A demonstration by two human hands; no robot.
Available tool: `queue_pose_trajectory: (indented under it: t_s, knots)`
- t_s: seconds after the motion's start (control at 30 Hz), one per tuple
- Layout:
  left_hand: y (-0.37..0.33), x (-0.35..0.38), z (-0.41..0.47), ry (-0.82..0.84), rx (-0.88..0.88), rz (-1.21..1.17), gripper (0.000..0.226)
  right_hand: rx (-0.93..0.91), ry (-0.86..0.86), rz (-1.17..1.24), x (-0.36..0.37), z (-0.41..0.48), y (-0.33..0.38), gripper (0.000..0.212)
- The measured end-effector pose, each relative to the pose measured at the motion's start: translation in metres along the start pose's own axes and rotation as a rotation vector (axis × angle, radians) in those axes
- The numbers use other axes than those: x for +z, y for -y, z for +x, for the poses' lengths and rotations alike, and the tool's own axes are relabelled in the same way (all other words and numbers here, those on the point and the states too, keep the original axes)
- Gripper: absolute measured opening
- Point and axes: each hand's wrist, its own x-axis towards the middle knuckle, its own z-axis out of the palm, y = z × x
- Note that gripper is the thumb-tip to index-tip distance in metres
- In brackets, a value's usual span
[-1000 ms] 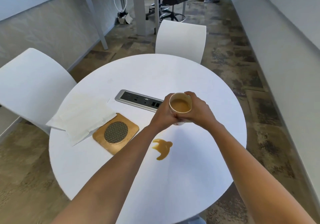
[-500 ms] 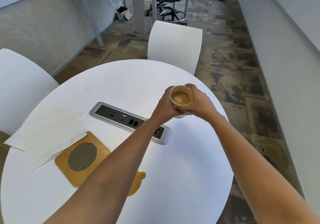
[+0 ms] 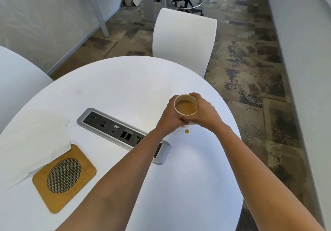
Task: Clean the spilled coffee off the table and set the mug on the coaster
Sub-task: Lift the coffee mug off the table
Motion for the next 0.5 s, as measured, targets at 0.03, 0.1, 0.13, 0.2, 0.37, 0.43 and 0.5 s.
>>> queue_pose_trajectory:
  t_s: [0.03, 0.1, 0.13, 0.2, 0.37, 0.43, 0.5]
  knots:
    - [0.003, 0.002, 0.001, -0.001, -0.005, 0.0, 0.089, 0.0, 0.005, -0.001, 0.001, 0.002, -0.003, 0.082]
    - [0.008, 0.005, 0.003, -0.005, -0.002, 0.002, 0.089, 0.002, 0.009, -0.002, 0.004, 0.004, -0.007, 0.081]
    - [0.009, 0.006, 0.004, -0.006, 0.003, 0.003, 0.089, 0.007, 0.013, -0.001, 0.005, 0.006, -0.009, 0.082]
    - [0.012, 0.008, 0.005, -0.009, 0.006, 0.004, 0.089, 0.016, 0.02, 0.003, 0.006, 0.008, -0.012, 0.083]
    - [0.017, 0.007, 0.006, -0.014, 0.013, 0.008, 0.088, 0.023, 0.03, -0.007, 0.01, 0.01, -0.015, 0.08]
    - [0.018, 0.007, 0.006, -0.017, 0.014, -0.002, 0.089, 0.023, 0.022, -0.009, 0.011, 0.01, -0.015, 0.081]
    - [0.019, 0.007, 0.006, -0.014, 0.017, -0.007, 0.088, 0.02, 0.014, -0.007, 0.013, 0.009, -0.016, 0.082]
